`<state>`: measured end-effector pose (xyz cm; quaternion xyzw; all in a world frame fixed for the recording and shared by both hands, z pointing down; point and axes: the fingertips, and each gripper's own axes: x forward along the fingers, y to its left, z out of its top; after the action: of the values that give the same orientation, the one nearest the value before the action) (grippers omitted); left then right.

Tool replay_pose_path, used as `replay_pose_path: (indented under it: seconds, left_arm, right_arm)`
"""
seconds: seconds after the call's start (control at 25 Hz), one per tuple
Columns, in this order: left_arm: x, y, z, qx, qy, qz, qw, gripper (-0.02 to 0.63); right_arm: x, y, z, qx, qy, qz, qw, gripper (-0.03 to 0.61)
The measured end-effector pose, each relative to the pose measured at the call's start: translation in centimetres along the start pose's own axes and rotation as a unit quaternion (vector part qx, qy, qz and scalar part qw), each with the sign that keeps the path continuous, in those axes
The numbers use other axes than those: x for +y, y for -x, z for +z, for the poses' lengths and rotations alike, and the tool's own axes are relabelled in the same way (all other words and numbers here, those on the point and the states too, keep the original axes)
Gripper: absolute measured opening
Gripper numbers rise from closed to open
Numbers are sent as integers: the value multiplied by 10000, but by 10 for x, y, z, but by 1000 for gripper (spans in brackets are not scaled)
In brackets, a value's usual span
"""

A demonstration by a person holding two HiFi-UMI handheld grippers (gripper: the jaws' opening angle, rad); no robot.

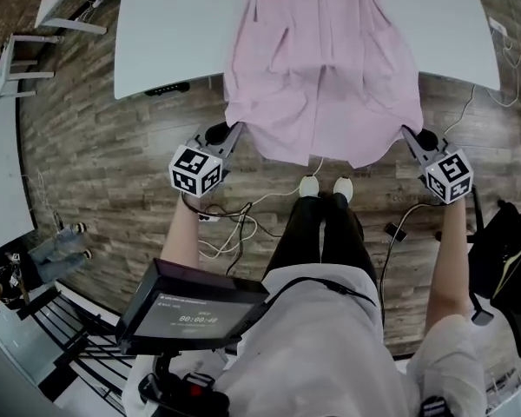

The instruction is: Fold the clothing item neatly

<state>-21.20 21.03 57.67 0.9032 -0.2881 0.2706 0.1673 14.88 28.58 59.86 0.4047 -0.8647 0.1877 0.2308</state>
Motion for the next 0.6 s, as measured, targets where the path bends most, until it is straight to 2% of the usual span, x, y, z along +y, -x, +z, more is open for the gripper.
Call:
replay_pose_path:
  seconds: [0.2,0.4,0.6]
  left_arm:
    - [-3,30,48,-213,-71,-151,9996,14]
    - [8,51,76,-460,-31,-160,9988,14]
    - [26,59,107,-719,-191,-163,9971,14]
  right_arm:
    - [12,28,49,-216,11,-144,9997,9]
    - [9,41,86,-411,-36,-379,9984,9]
    - [2,44,123,-665,48,-661,9956,9]
